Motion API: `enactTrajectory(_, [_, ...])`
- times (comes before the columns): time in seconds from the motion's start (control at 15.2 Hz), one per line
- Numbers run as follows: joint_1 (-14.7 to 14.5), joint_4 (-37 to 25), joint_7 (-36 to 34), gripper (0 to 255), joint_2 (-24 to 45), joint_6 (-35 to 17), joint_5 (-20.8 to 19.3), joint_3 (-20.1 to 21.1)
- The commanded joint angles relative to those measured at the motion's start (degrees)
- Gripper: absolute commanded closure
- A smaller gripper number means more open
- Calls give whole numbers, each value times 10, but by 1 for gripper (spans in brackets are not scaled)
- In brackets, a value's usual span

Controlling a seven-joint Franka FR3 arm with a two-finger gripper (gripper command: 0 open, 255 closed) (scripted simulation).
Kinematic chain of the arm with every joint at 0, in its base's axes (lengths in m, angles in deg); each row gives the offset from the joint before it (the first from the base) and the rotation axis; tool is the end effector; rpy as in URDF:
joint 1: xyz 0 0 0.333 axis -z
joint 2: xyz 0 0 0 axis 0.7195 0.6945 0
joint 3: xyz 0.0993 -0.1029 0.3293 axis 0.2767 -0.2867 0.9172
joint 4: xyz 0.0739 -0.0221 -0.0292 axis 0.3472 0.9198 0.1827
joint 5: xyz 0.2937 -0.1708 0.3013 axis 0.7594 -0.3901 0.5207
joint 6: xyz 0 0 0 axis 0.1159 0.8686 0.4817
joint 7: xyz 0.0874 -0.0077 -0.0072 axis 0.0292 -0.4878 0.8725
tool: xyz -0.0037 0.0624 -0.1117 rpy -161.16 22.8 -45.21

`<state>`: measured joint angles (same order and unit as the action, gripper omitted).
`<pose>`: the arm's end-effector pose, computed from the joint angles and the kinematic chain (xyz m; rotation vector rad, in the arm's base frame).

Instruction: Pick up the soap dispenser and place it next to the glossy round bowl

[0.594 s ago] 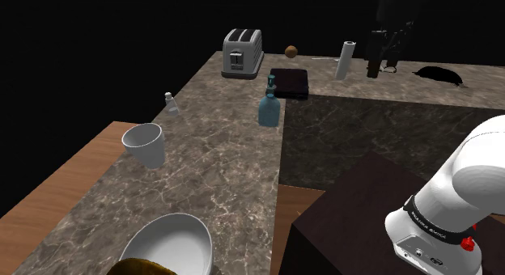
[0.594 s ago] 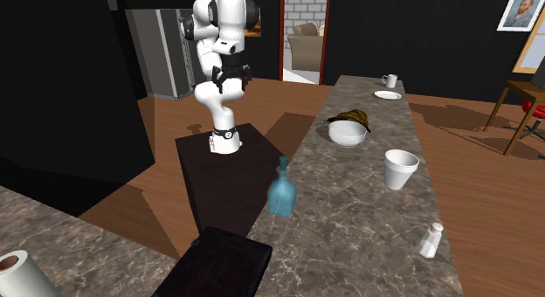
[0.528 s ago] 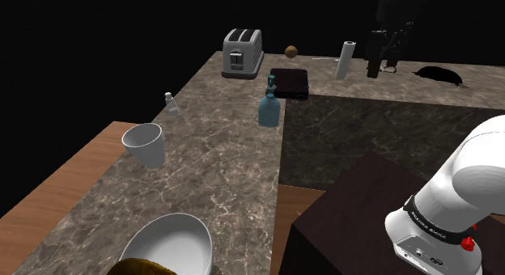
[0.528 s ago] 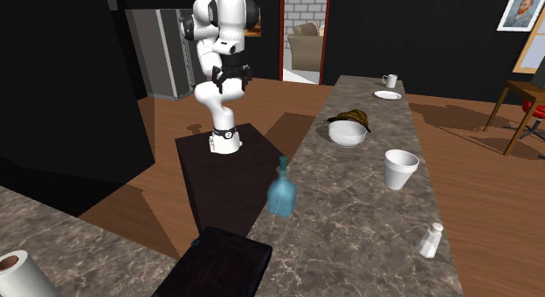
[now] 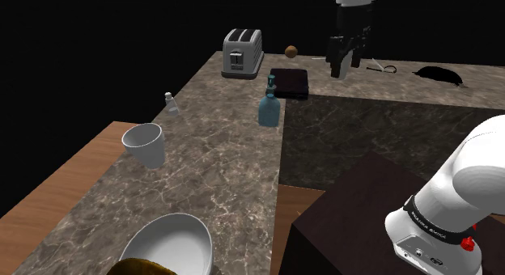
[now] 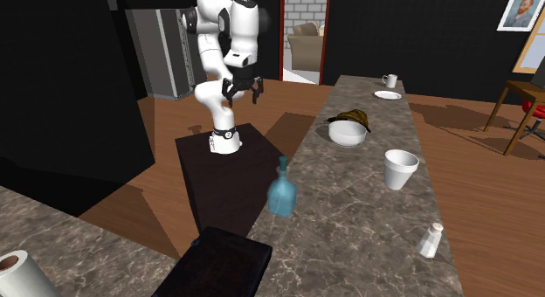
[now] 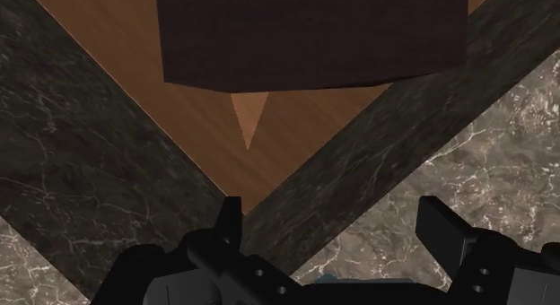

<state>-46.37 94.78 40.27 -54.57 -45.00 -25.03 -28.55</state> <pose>0.4100 -0.0141 0.5437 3.0907 -0.0771 -0.1995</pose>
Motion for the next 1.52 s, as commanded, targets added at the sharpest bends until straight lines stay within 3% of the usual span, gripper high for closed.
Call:
enactTrajectory(0.0, [-2,-26,-7,0,46,-21,2,4])
enactTrajectory(0.66, [-7,-192,-31,0,269,-82,3,13])
enactTrajectory(1.32, [-13,-438,-48,0,496,-68,-2,17])
enactTrajectory(1.45, [-13,-422,-48,0,495,-84,-3,16])
